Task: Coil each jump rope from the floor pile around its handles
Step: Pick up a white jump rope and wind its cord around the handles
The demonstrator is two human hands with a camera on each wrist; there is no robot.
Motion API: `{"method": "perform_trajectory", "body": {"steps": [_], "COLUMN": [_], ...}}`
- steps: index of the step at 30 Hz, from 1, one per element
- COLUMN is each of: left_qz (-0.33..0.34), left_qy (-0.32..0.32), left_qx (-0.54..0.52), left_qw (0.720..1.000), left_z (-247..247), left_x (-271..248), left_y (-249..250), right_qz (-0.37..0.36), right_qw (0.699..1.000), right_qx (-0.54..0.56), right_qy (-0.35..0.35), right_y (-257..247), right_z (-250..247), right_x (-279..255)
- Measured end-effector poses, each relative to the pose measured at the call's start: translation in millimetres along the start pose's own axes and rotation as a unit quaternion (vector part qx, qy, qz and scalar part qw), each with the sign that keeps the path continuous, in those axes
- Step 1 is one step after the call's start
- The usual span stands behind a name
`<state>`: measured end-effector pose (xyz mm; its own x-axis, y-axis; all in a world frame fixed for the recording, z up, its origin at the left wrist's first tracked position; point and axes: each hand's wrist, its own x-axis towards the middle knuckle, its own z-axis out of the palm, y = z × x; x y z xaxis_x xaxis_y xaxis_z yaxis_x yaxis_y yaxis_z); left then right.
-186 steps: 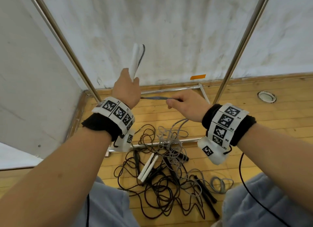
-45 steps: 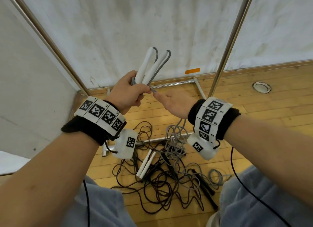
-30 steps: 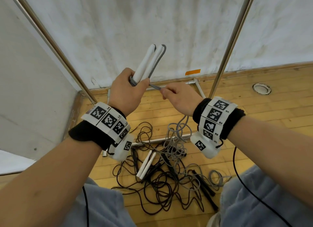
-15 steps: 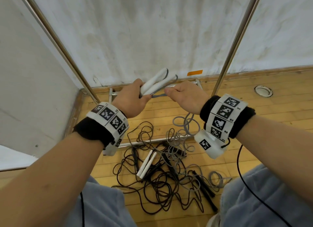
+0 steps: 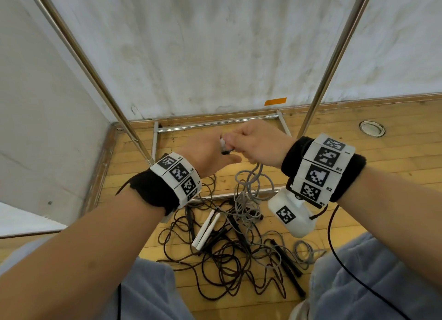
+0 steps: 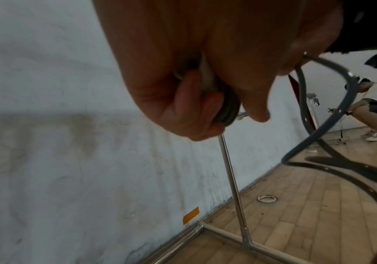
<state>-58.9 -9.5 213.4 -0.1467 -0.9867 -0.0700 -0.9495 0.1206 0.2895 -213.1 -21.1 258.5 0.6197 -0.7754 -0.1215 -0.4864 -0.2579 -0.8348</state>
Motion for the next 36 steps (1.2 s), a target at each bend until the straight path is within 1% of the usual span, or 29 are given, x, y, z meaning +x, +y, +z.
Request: {"method": "perform_trajectory", "body": {"steps": [2,5,8,10,12,14,17,20,22,24,27,29,31,34,36], "left_qz": [-0.028,-0.094,-0.129,-0.137,-0.133,-0.113,-0.072,-0.024,0.012,0.038,0.064,0.078,0.081,0.066,0.044], "left_qy": [-0.001,0.021,0.037,0.036,0.027,0.018,0.009,0.021,0.039,0.051,0.062,0.077,0.087,0.100,0.115], "left_qx": [0.045,0.034,0.025,0.043,0.075,0.105,0.124,0.113,0.087,0.044,-0.027,-0.070,-0.131,-0.243,-0.299], "left_qw": [0.999,0.995,0.991,0.989,0.988,0.988,0.990,0.993,0.995,0.997,0.996,0.991,0.984,0.963,0.946], "left_z": [1.7,3.5,1.0,-1.1,-1.2,0.5,1.4,0.1,-2.7,-8.7,-21.0,-26.1,-28.8,-30.0,-33.3], "left_x": [2.8,1.1,-2.0,-2.8,-4.9,-7.4,-9.9,-13.4,-16.2,-18.6,-22.4,-25.6,-28.7,-30.9,-29.9], "left_y": [-0.9,-4.9,-7.3,-5.8,-1.4,3.8,10.0,13.6,14.9,14.4,13.1,14.7,18.3,23.0,23.3], "right_qz": [-0.010,-0.021,-0.029,-0.033,-0.040,-0.053,-0.057,-0.042,-0.020,0.009,0.034,0.036,0.033,0.014,-0.008], "right_qw": [1.000,0.999,0.999,0.998,0.992,0.982,0.969,0.965,0.967,0.976,0.988,0.992,0.995,0.994,0.991], "right_qx": [-0.010,-0.012,-0.016,-0.043,-0.078,-0.130,-0.183,-0.190,-0.176,-0.135,-0.074,-0.059,-0.032,-0.058,-0.078], "right_qy": [-0.023,-0.023,0.003,0.042,0.090,0.124,0.153,0.175,0.181,0.173,0.133,0.110,0.092,0.094,0.107], "right_y": [-2.4,-7.3,-7.9,-3.3,3.6,8.3,15.5,20.4,23.3,27.5,31.0,32.7,34.7,35.4,36.2], "right_z": [2.4,3.5,-0.6,-4.9,-9.4,-12.6,-19.3,-27.8,-35.1,-44.6,-54.0,-54.8,-54.2,-44.8,-32.0], "right_x": [-2.8,-7.0,-8.7,-7.5,-3.9,-0.4,6.0,12.4,15.7,17.2,17.3,19.3,21.6,20.4,19.3]}}
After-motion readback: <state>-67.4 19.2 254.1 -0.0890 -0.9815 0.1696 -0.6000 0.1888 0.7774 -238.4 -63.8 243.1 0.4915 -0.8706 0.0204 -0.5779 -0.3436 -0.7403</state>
